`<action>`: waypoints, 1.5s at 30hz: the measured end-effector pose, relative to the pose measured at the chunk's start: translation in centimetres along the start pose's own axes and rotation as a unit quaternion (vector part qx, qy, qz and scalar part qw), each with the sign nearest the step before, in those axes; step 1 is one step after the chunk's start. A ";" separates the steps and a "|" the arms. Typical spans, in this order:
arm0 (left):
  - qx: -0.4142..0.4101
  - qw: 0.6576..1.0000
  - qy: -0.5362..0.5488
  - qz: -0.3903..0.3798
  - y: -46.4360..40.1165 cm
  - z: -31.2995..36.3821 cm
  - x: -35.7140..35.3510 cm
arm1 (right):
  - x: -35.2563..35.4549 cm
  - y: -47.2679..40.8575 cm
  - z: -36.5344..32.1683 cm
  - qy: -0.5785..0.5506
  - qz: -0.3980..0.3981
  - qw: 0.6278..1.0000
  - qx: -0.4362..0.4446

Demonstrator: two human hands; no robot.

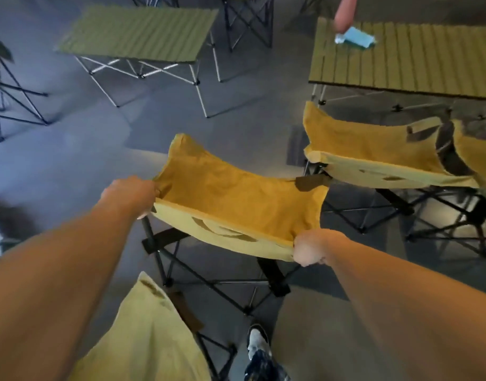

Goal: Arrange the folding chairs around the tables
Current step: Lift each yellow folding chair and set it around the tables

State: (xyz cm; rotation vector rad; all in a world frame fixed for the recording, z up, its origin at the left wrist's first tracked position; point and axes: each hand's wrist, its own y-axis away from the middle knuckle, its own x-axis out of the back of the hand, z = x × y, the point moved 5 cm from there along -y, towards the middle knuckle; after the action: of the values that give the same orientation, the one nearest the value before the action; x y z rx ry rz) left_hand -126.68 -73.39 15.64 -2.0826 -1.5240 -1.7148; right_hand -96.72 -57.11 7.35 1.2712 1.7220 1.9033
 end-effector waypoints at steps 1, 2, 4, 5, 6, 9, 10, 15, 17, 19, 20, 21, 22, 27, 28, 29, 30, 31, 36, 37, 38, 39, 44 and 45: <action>0.014 1.000 0.009 0.001 -1.1 -1.9 0.3 | 1.1 -0.2 -1.7 -0.003 0.004 1.000 0.010; 0.030 0.999 0.022 0.003 -2.2 -3.9 0.7 | 2.2 -0.7 -3.3 -0.005 0.008 1.000 0.019; 0.056 0.998 0.028 0.008 -4.1 -6.8 1.2 | 4.0 -1.9 -5.8 -0.014 0.017 0.999 0.039; 0.060 0.998 0.023 0.013 -5.2 -8.1 1.7 | 5.3 -2.9 -7.0 -0.012 0.027 0.998 0.048; 0.066 0.998 0.015 0.018 -6.2 -9.1 2.1 | 6.6 -3.8 -8.0 -0.009 0.035 0.998 0.053; 0.089 0.996 0.017 0.012 -8.9 -11.1 3.5 | 10.5 -6.5 -10.2 -0.001 0.056 0.996 0.064; 0.095 0.995 0.020 0.011 -9.9 -11.7 3.9 | 12.0 -7.3 -10.6 -0.001 0.059 0.996 0.066; 0.131 0.990 0.047 0.017 -16.3 -14.6 5.6 | 21.9 -12.3 -11.8 0.019 0.089 0.992 0.083; 0.136 0.989 0.059 0.015 -19.0 -14.5 7.2 | 25.7 -13.9 -11.3 0.032 0.097 0.991 0.083; 0.132 0.988 0.074 0.014 -22.3 -14.1 9.3 | 29.9 -15.0 -10.4 0.037 0.106 0.991 0.071; 0.127 0.989 0.077 0.009 -23.9 -13.9 10.3 | 31.9 -15.5 -10.1 0.043 0.110 0.991 0.064; 0.124 0.989 0.082 0.006 -25.6 -13.8 11.4 | 33.9 -15.9 -9.7 0.050 0.115 0.990 0.056; 0.122 0.989 0.081 0.004 -26.9 -13.4 12.5 | 35.7 -16.2 -9.3 0.053 0.121 0.990 0.046; 0.083 0.992 0.090 0.014 -36.4 -11.7 17.8 | 43.6 -18.9 -7.2 0.020 0.148 0.989 -0.005; 0.084 0.992 0.093 0.015 -38.1 -11.4 18.6 | 44.6 -19.4 -6.9 0.020 0.141 0.990 -0.015; 0.070 0.993 0.088 0.020 -40.5 -11.0 19.6 | 46.0 -20.3 -6.8 0.022 0.131 0.991 -0.027; 0.046 0.995 0.081 0.026 -43.6 -10.5 21.0 | 47.4 -21.5 -6.8 0.021 0.119 0.992 -0.041; 0.032 0.996 0.081 0.027 -45.9 -10.4 21.9 | 48.3 -22.3 -6.9 0.025 0.109 0.993 -0.045; -0.104 0.991 0.032 0.074 -56.9 -7.7 30.3 | 53.7 -25.3 -6.9 -0.043 0.090 0.990 -0.096; -0.129 0.988 0.011 0.088 -58.8 -6.8 32.3 | 54.8 -25.7 -6.7 -0.064 0.092 0.987 -0.112; -0.147 0.984 -0.001 0.097 -60.5 -6.1 34.0 | 55.6 -26.0 -6.4 -0.082 0.091 0.984 -0.126; -0.155 0.983 -0.005 0.095 -61.6 -5.5 35.1 | 55.9 -26.1 -6.2 -0.089 0.085 0.983 -0.134; -0.227 0.964 -0.075 0.117 -68.9 -0.3 42.0 | 57.8 -28.6 -4.8 -0.175 0.045 0.967 -0.181; -0.247 0.958 -0.072 0.124 -70.0 0.9 43.4 | 58.5 -29.2 -4.5 -0.197 0.045 0.962 -0.184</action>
State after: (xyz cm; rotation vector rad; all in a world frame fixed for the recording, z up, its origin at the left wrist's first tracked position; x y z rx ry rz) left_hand -178.14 -9.17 12.43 -2.5426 -0.8570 -2.0353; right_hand -143.68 -11.43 5.52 1.4681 1.0725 1.7560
